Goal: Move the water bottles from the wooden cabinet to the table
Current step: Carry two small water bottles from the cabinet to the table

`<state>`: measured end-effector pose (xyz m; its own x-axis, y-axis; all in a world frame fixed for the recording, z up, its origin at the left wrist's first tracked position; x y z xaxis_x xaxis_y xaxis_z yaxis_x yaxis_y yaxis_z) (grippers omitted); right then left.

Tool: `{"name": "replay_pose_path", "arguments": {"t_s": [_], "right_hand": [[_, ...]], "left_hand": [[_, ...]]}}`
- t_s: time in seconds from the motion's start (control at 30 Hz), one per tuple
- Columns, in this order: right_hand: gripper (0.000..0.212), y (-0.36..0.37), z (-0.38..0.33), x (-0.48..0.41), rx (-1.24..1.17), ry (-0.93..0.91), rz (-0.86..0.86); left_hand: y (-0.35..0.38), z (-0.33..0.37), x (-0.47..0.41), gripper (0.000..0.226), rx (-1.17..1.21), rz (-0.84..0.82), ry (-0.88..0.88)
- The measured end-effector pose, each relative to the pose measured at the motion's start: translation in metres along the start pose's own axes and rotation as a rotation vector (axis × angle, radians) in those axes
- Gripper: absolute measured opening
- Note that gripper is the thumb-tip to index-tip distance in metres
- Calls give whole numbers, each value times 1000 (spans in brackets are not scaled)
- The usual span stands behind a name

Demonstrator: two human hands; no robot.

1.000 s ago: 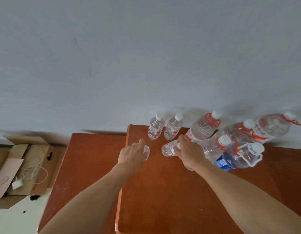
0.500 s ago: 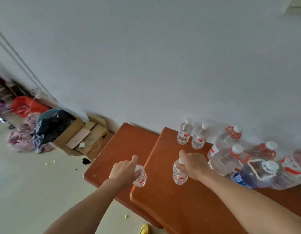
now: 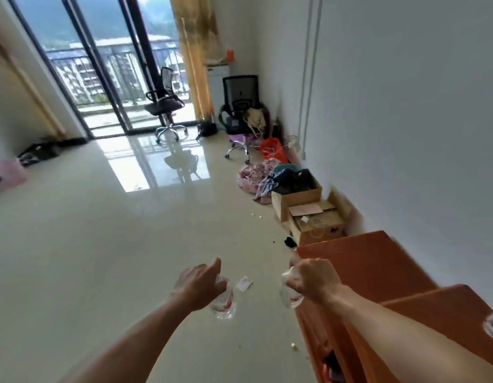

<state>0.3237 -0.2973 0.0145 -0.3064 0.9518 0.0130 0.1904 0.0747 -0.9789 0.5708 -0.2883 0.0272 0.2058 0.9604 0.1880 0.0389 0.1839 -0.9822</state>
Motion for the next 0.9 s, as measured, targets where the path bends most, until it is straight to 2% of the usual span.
{"name": "replay_pose_path", "arguments": {"t_s": [0.17, 0.23, 0.43, 0.67, 0.9], "right_hand": [[38, 20, -157, -58, -28, -182, -14], [38, 38, -241, -84, -42, -245, -26], [34, 78, -434, -124, -116, -385, -104], [36, 102, -610, -194, -107, -583, -143], [39, 149, -764, -303, -49, -802, -213]], "left_hand": [[0, -150, 79, 36, 13, 63, -206], [0, -223, 125, 36, 16, 79, -304], [6, -390, 224, 34, 0, 59, -529], [29, -555, 293, 36, 80, 35, -799], [50, -703, 304, 32, 214, 21, -1004]]}}
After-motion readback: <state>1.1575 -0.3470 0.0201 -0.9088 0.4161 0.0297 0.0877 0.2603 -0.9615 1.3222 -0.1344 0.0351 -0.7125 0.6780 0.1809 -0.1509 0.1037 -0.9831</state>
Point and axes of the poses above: each hand's wrist, its own x-axis away from the middle knuckle, its own y-axis out of the palm, z = x × y, the point moved 7 cm from there along -x, towards the middle knuckle, and after that the axes turned 6 degrees about -x, right-handed, at the moved point
